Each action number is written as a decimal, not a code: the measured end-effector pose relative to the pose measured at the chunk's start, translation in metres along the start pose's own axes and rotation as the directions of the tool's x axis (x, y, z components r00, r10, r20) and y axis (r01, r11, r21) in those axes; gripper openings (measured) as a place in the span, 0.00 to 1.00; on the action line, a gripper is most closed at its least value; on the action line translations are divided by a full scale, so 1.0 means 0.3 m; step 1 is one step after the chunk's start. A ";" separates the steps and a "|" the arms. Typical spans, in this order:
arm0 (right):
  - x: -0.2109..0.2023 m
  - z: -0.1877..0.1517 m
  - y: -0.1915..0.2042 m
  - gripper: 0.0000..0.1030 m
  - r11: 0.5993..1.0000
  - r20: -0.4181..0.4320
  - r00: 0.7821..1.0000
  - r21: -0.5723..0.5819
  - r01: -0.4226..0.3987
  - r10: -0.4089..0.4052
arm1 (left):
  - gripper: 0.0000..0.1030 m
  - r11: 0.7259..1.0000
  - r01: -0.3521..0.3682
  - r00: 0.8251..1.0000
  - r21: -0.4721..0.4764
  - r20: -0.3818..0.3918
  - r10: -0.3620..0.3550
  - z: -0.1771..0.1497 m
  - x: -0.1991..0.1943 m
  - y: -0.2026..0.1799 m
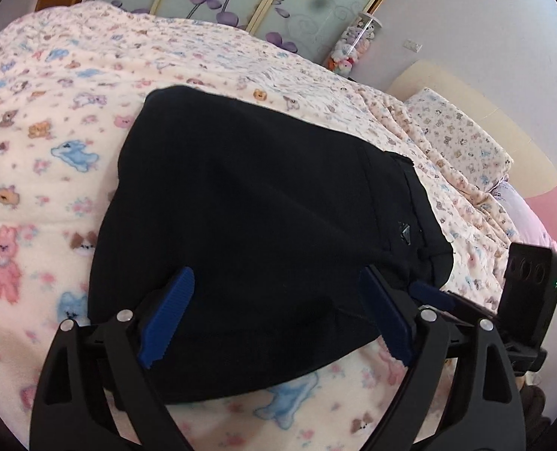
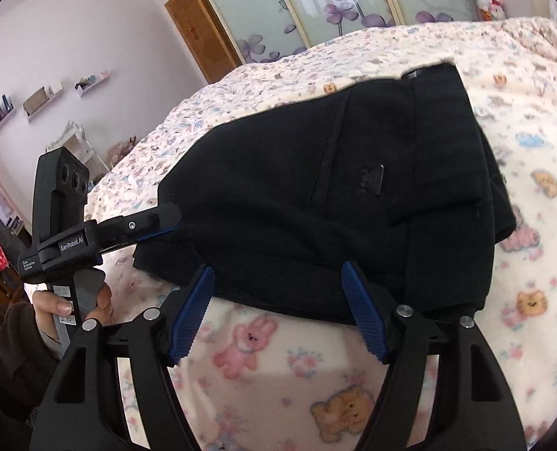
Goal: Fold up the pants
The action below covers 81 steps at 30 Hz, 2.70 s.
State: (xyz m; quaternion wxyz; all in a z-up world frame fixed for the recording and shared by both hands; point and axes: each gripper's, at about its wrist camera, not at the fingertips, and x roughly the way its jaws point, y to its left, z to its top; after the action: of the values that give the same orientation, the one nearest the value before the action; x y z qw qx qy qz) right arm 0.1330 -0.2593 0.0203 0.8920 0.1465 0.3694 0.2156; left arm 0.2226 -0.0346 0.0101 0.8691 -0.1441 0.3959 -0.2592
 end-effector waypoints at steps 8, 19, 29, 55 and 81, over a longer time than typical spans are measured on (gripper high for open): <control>-0.082 0.117 -0.062 0.83 0.993 0.179 0.984 0.116 -0.003 -0.018 | 0.98 0.999 0.041 0.989 -0.018 0.145 -0.038 0.090 -0.072 -0.043; -0.051 0.079 -0.121 0.83 0.988 0.179 0.983 0.155 0.002 -0.030 | 0.98 0.992 -0.108 0.994 0.065 0.019 0.107 0.049 0.087 -0.027; -0.041 0.071 -0.174 0.86 0.973 0.139 0.987 0.225 0.047 -0.080 | 0.98 0.953 -0.253 0.968 0.167 0.035 0.250 0.012 0.107 -0.084; -0.289 -0.278 0.246 0.99 0.918 0.299 0.869 0.078 0.390 -0.395 | 0.98 0.831 -0.527 0.835 0.178 0.289 0.468 -0.353 -0.300 -0.294; -0.220 -0.339 0.277 0.99 0.854 0.257 0.822 0.031 0.519 -0.509 | 0.98 0.805 -0.574 0.808 0.148 0.257 0.530 -0.440 -0.304 -0.266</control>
State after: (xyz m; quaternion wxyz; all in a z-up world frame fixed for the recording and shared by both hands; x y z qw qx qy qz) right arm -0.0052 -0.2098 0.0250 0.9597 0.0500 0.2727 -0.0459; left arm 0.0449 -0.0548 0.0172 0.9528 0.0485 0.2989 -0.0196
